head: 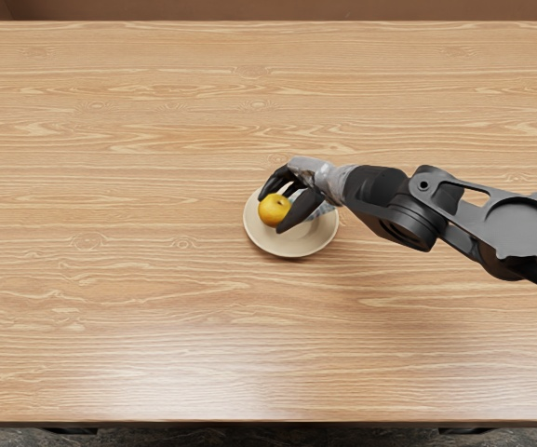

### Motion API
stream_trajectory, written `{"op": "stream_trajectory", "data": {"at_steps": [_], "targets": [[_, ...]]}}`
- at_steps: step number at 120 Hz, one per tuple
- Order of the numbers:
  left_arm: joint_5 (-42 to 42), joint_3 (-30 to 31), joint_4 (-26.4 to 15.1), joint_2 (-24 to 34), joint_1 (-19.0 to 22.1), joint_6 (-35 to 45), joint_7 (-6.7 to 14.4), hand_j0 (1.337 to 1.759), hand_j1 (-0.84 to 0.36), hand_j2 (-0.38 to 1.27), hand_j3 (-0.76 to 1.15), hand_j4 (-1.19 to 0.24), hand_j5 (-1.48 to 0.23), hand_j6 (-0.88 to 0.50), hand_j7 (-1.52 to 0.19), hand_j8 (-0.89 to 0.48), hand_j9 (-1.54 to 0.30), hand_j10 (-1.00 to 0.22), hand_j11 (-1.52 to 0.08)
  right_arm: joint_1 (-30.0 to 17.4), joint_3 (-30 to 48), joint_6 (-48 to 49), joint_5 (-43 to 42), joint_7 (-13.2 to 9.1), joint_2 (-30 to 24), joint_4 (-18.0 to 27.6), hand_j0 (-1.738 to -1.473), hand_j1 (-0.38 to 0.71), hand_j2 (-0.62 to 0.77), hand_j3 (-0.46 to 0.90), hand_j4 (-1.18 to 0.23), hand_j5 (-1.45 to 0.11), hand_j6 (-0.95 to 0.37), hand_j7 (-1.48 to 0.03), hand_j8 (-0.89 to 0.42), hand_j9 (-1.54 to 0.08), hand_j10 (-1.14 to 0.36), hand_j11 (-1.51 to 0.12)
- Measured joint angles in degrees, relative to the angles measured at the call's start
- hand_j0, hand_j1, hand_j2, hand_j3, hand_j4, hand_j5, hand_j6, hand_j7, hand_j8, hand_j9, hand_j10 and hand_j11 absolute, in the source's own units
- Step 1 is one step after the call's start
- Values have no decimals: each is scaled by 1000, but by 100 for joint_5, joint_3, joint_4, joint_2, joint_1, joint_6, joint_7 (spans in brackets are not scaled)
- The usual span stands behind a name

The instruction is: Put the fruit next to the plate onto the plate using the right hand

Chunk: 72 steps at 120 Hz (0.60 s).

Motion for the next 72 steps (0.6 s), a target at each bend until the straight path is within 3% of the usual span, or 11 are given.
{"op": "stream_trajectory", "data": {"at_steps": [53, 72], "targets": [[0, 0, 0, 0, 0, -1, 0, 1658, 325, 4, 0, -21, -27, -21, -26, -21, -26, -21, -26, -50, 77, 2, 43, 0, -11, -51, -1658, 51, -53, 0, -382, -450, -307, -449, -317, -450, -345, -450], [0, 0, 0, 0, 0, -1, 0, 1658, 325, 4, 0, -21, -27, -21, -27, -21, -26, -21, -26, -45, 198, 8, 289, 0, -96, -48, -1658, -51, -43, 0, -271, -331, -237, -330, -242, -331, -254, -331]]}}
